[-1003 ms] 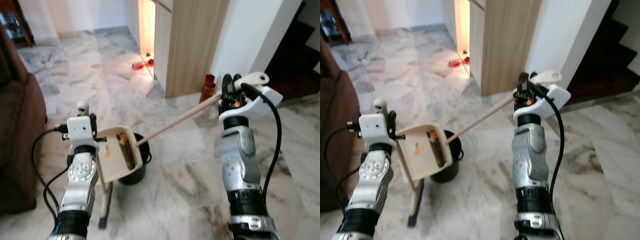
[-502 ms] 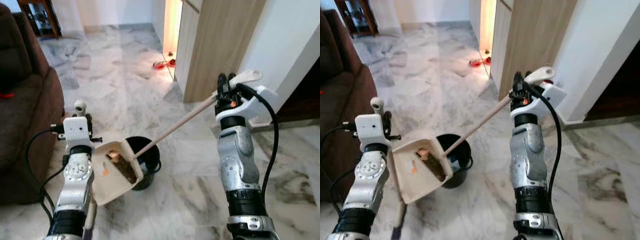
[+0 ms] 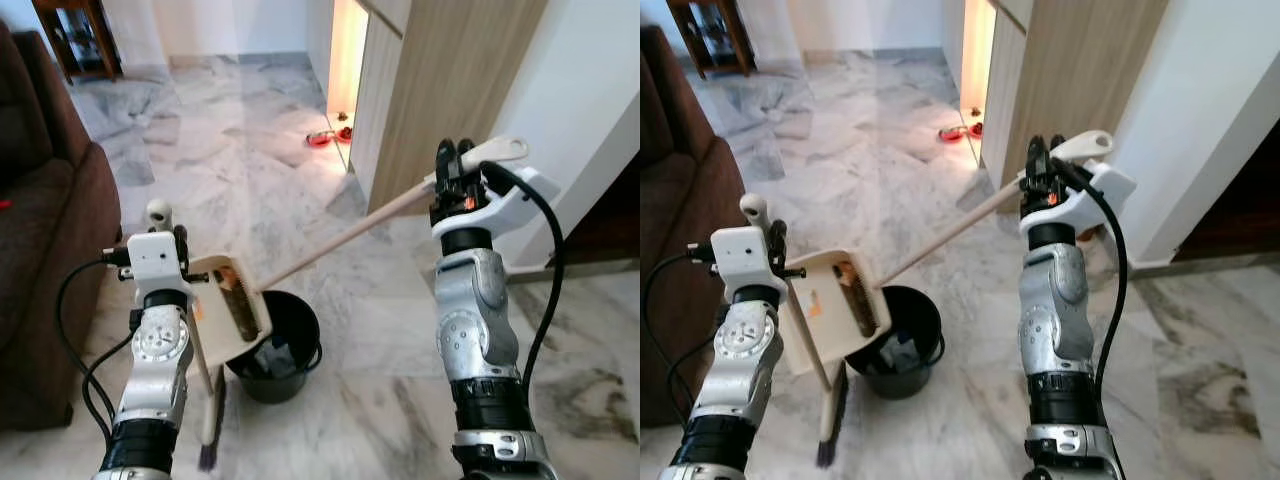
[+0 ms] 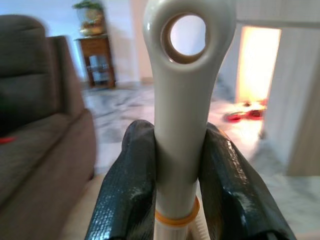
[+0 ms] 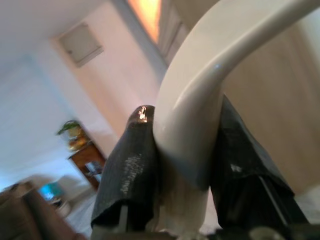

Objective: Sweep floor

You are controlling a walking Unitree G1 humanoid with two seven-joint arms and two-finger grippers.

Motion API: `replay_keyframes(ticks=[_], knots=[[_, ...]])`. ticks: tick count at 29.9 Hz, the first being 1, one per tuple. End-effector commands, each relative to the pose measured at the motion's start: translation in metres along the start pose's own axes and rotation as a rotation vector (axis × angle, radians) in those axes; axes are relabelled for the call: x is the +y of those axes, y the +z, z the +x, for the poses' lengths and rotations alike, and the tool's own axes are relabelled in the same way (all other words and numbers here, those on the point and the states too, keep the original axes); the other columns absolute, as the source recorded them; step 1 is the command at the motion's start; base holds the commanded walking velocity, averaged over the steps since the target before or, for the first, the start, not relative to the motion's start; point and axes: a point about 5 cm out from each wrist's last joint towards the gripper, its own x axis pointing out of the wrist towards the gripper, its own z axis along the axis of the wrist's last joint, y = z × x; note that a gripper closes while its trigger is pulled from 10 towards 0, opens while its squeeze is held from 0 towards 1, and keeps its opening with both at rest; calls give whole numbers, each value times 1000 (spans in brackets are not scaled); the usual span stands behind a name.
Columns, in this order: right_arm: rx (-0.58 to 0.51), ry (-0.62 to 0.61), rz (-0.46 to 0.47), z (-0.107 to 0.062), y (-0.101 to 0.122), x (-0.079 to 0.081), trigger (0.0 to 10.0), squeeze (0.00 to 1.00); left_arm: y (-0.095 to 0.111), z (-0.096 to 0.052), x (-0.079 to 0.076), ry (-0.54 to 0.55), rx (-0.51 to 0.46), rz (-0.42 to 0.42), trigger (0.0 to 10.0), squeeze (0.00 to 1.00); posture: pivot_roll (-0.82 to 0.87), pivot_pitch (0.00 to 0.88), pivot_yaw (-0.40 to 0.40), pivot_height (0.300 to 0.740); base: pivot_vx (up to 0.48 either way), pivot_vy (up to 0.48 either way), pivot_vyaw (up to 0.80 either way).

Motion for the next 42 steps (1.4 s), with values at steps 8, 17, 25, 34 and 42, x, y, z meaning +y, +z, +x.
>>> replay_keyframes(ticks=[8, 17, 25, 34, 42], knots=[[-79, 111, -2, 8, 18, 25, 10000, 0, 11, 5, 5, 13, -60, 5, 10000, 0, 4, 0, -27, 740, 194, 0, 0], [-69, 175, -28, 6, 17, 34, 10000, 0, 12, 5, 4, 8, -65, 1, 10000, 0, 0, 0, -27, 740, 0, 0, 0], [-95, 317, -92, 1, 18, 57, 10000, 0, 12, 5, 2, 3, -67, -3, 10000, 0, -2, 0, -27, 740, 0, 0, 0], [-77, 207, -88, 4, 13, 60, 10000, 0, 11, 4, 0, -4, -63, -6, 10000, 0, -4, 0, -28, 740, 0, 0, 0], [-63, 71, -36, 7, 11, 48, 10000, 0, 10, 3, -2, -16, -56, -17, 10000, 0, -2, 0, -32, 740, 0, 0, 0]])
